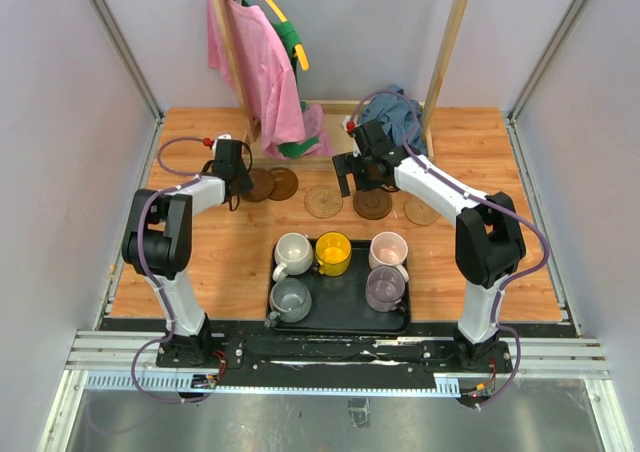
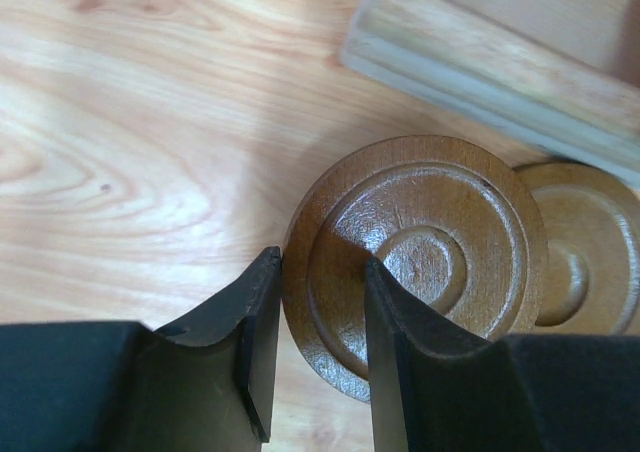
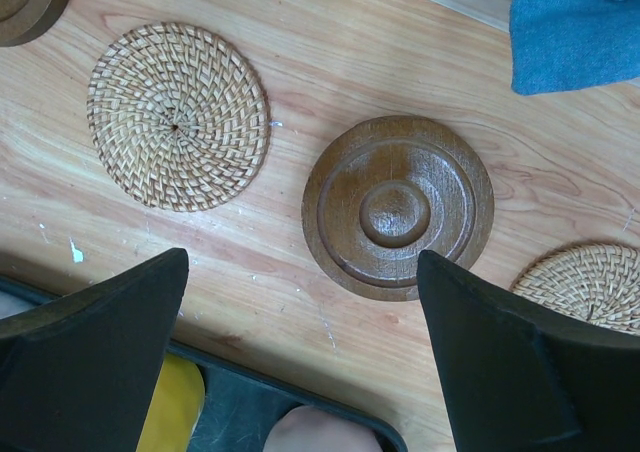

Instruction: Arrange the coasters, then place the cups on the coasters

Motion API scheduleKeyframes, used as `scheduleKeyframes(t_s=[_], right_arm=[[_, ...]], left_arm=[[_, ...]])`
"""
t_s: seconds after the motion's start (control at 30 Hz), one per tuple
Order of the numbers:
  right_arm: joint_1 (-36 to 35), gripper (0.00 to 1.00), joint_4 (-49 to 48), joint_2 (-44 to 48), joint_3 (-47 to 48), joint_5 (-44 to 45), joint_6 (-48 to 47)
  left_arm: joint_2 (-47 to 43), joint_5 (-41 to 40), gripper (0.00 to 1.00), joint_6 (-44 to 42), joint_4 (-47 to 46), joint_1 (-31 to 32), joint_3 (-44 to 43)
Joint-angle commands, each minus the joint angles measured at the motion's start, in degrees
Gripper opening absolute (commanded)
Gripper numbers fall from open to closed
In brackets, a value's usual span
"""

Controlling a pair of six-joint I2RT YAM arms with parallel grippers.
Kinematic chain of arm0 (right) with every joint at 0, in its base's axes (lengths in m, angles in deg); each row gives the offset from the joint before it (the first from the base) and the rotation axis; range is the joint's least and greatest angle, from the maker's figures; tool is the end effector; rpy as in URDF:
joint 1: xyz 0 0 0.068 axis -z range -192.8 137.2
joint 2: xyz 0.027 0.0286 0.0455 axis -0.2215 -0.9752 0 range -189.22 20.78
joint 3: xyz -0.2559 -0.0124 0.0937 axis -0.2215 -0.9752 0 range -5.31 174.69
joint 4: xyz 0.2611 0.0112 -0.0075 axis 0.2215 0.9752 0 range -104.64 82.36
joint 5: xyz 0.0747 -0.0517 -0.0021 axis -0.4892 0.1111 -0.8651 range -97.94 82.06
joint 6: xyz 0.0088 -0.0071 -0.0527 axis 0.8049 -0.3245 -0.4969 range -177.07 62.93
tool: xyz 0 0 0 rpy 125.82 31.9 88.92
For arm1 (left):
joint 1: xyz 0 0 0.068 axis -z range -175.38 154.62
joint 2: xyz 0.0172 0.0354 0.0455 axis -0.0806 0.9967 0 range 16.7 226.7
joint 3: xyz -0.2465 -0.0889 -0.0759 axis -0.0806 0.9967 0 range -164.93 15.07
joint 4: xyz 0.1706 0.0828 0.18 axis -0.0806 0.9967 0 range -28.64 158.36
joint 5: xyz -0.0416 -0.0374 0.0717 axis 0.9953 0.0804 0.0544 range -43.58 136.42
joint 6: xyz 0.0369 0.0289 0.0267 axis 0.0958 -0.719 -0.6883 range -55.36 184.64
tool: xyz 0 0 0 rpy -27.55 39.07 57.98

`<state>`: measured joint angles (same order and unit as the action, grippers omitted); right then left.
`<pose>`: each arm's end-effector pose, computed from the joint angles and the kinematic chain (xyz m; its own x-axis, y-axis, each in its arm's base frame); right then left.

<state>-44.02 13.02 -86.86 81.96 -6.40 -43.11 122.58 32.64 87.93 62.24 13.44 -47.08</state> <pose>0.3630 0.2188 0.2546 -0.7383 -0.1656 -0.6538 -0.3346 0.9316 0.1419 0.3847 -0.0510 0.1651 -0.6301 -0.2910 -0.7200 -0.2917 0.9479 -0.1278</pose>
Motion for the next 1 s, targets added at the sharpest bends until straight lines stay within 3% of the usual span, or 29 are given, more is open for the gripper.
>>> scheduleKeyframes(t_s=[0.0, 0.13, 0.5, 0.57, 0.7, 0.87, 0.97], right_arm=[[-1.12, 0.99, -0.23, -0.89, 0.82, -0.05, 0.68], [-1.12, 0.99, -0.31, -1.17, 0.93, -0.42, 0.70], [-1.84, 0.99, -0.58, -0.98, 1.44, -2.08, -0.73], [-2.24, 0.99, -0.65, -1.28, 2.06, -2.45, -1.52], [-3.69, 1.00, -0.47, -2.93, 5.27, -3.12, -3.68], [-6.75, 0.96, 1.29, -8.49, 13.59, -2.41, -6.81], [-7.85, 0.85, 2.86, -12.39, 19.15, -3.65, -7.33]], left_arm=[[-4.08, -4.97, 0.25, -0.46, 5.28, -1.52, 3.59], [-7.58, -7.52, 0.25, -0.48, 5.29, -1.61, 5.30], [-7.00, -12.54, 0.30, -0.87, 8.56, -5.03, 6.43], [-7.39, -11.82, 0.35, -1.01, 8.02, -6.03, 6.94], [-9.49, -8.02, 0.59, -1.41, 5.10, -6.53, 8.26], [-12.78, -2.16, 0.63, -1.06, 0.29, -6.53, 9.41], [-14.81, -0.43, 0.63, -0.86, -0.88, -6.53, 9.86]])
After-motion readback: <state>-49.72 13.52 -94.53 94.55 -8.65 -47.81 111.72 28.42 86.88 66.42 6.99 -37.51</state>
